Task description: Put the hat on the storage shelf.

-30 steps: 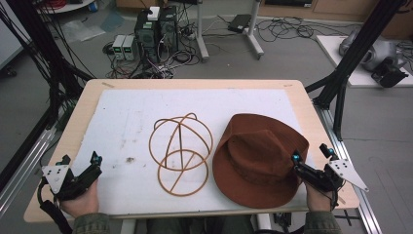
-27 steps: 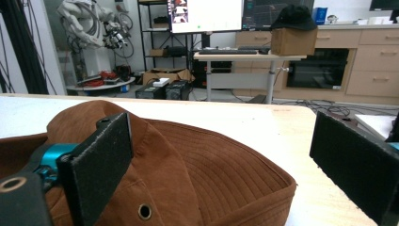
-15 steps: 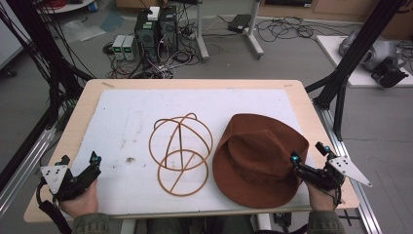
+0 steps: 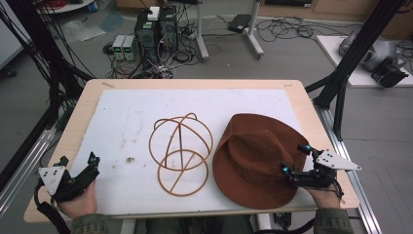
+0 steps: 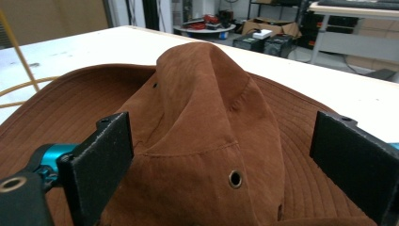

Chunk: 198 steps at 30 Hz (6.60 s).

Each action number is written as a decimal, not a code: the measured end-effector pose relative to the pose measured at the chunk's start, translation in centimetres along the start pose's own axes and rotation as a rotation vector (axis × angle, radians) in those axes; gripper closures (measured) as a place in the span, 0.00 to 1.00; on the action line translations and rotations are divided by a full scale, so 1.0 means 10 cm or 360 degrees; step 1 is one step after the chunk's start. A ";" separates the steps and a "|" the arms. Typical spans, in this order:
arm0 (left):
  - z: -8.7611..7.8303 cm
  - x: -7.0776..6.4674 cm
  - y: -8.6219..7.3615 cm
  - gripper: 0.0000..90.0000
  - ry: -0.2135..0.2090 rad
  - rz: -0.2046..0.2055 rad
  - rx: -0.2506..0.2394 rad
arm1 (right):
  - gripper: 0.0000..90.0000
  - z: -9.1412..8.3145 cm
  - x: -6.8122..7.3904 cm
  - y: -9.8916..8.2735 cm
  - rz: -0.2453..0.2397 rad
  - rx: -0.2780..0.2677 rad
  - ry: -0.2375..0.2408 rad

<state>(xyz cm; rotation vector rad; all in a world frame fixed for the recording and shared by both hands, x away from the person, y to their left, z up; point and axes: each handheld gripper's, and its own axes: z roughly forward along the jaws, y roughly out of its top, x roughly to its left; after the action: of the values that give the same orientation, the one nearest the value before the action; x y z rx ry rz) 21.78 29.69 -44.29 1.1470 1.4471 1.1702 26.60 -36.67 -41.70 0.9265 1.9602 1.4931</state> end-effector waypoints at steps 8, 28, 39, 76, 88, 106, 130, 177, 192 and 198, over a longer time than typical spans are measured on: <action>-0.01 0.00 0.00 0.18 0.0001 0.0010 0.0000 | 0.08 0.02 -0.02 0.01 -0.0113 0.0125 0.0212; 0.00 -0.04 -0.01 0.18 -0.0023 0.0032 0.0010 | 0.94 0.17 -0.11 0.08 -0.0072 0.0448 0.0258; 0.00 -0.04 0.00 0.18 -0.0029 0.0030 0.0002 | 0.97 0.13 -0.12 0.08 -0.0027 0.0370 0.0264; 0.02 -0.08 -0.01 0.18 -0.0037 0.0056 -0.0002 | 0.96 -0.17 0.28 0.50 0.0366 -0.0586 -0.0176; 0.01 -0.06 -0.01 0.18 -0.0048 0.0021 -0.0006 | 0.96 -0.08 0.40 0.84 0.0371 -0.0707 -0.0125; 0.02 -0.05 -0.01 0.18 -0.0066 -0.0018 -0.0011 | 0.96 0.16 0.82 1.45 0.0314 -0.0790 0.0157; 0.01 0.00 0.00 0.18 -0.0054 -0.0027 -0.0011 | 0.96 0.67 1.37 1.60 0.0357 -0.0687 0.0639; 0.03 -0.03 -0.01 0.18 -0.0061 0.0001 0.0000 | 0.78 0.93 1.33 1.57 0.0244 -0.0381 0.1002; 0.03 -0.04 -0.01 0.18 -0.0060 0.0007 -0.0004 | 0.25 0.87 1.39 1.60 0.0117 -0.0458 0.0918; 0.03 -0.03 -0.01 0.18 -0.0055 0.0008 -0.0004 | 0.14 0.82 1.33 1.59 0.0125 -0.0417 0.0857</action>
<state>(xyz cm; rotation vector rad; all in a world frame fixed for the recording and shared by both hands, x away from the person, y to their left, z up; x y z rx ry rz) 22.10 29.38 -44.39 1.1643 1.4168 1.1502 27.56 -18.77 -28.44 0.5259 2.0156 2.1551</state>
